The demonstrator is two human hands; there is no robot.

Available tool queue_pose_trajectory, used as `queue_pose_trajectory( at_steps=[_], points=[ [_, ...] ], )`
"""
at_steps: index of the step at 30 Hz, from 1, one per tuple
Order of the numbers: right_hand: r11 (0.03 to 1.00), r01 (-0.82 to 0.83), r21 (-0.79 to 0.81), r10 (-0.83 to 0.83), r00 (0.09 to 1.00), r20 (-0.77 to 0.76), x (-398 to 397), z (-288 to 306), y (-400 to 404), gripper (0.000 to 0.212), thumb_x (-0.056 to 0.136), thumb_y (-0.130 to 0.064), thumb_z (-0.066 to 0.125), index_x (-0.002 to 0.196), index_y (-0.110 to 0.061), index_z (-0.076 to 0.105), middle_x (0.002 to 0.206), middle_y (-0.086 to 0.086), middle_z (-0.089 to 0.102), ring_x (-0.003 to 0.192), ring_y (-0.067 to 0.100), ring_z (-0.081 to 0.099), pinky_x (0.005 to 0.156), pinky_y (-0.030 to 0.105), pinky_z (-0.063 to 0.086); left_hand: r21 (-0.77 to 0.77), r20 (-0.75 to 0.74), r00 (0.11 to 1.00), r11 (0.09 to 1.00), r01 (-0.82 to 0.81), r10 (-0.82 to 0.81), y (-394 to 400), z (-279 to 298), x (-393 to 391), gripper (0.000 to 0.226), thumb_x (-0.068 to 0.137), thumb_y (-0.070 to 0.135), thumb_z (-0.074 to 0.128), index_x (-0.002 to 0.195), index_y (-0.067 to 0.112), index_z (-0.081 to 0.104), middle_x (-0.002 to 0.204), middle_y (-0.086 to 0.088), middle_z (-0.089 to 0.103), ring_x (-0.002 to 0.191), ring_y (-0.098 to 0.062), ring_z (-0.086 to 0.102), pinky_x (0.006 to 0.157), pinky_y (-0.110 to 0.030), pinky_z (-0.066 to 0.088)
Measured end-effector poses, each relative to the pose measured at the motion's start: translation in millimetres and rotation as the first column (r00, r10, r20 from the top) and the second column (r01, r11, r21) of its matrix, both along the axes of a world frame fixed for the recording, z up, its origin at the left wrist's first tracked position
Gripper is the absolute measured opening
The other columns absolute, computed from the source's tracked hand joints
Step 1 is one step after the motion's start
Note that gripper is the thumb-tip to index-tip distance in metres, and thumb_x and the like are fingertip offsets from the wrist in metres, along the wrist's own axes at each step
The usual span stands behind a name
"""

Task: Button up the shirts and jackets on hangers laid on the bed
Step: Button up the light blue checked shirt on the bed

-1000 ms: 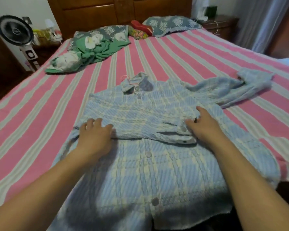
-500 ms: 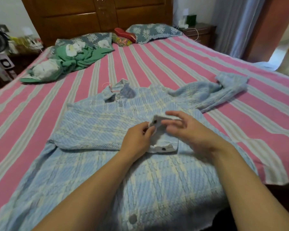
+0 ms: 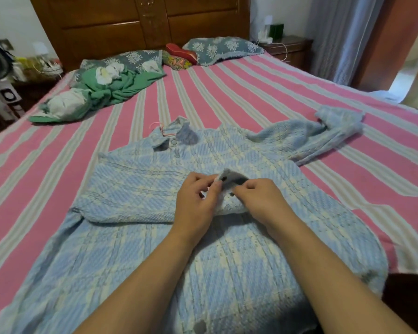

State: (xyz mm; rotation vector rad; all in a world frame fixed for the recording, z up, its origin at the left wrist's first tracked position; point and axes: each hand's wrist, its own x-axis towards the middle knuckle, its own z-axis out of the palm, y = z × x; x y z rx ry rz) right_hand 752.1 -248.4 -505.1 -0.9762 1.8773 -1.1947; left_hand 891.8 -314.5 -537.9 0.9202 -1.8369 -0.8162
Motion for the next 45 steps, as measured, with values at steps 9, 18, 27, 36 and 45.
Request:
queue_pose_trajectory(
  at_steps=[9, 18, 27, 36, 45],
  points=[
    [0.983, 0.185, 0.011, -0.178, 0.922, 0.343, -7, -9, 6, 0.008, 0.089, -0.006, 0.067, 0.086, -0.004, 0.075, 0.088, 0.019, 0.075, 0.091, 0.035, 0.072, 0.088, 0.054, 0.058, -0.209, 0.139, 0.983, 0.967, 0.147, -0.12, 2, -3, -2, 0.013, 0.092, 0.013, 0.072, 0.104, 0.016, 0.077, 0.095, 0.006, 0.064, 0.089, -0.009, 0.061, 0.078, -0.022, 0.049],
    [0.999, 0.017, -0.032, -0.013, 0.992, 0.125, -2, -12, 13, 0.018, 0.087, -0.011, 0.072, 0.094, -0.017, 0.056, 0.102, 0.006, 0.064, 0.08, 0.02, 0.059, 0.068, 0.037, 0.049, 0.157, 0.159, 0.979, 0.982, 0.101, -0.126, 0, 0, -4, 0.009, 0.094, 0.026, 0.071, 0.088, 0.022, 0.077, 0.084, 0.004, 0.067, 0.073, -0.006, 0.058, 0.069, -0.022, 0.045],
    [0.972, -0.218, 0.091, 0.235, 0.931, -0.28, -14, 4, 22, 0.031, 0.09, -0.014, 0.073, 0.117, -0.03, 0.071, 0.118, -0.009, 0.068, 0.107, 0.007, 0.062, 0.084, 0.019, 0.044, 0.273, -0.033, 0.996, 0.958, 0.087, -0.081, 2, 8, 3, 0.038, 0.099, 0.024, 0.064, 0.065, 0.008, 0.06, 0.062, -0.008, 0.051, 0.058, -0.015, 0.046, 0.061, -0.031, 0.039],
    [0.967, -0.226, 0.12, 0.242, 0.658, -0.713, -12, -10, 24, 0.018, 0.097, -0.026, 0.065, 0.113, -0.019, 0.072, 0.115, -0.005, 0.045, 0.1, 0.013, 0.046, 0.077, 0.022, 0.035, -0.365, -0.172, 0.973, 0.907, -0.21, 0.156, -1, 11, 0, 0.012, 0.098, 0.007, 0.062, 0.104, 0.001, 0.071, 0.106, -0.008, 0.062, 0.1, -0.011, 0.06, 0.088, -0.021, 0.048],
    [0.943, -0.29, -0.161, 0.134, 0.777, -0.615, -15, -12, 25, 0.021, 0.094, -0.013, 0.065, 0.11, -0.027, 0.066, 0.095, -0.012, 0.067, 0.085, 0.005, 0.06, 0.072, 0.011, 0.043, 0.384, -0.114, 0.978, 0.9, 0.204, -0.173, 1, 8, 3, 0.013, 0.099, 0.023, 0.066, 0.099, 0.019, 0.078, 0.079, 0.005, 0.073, 0.069, -0.009, 0.064, 0.062, -0.022, 0.051]
  ],
)
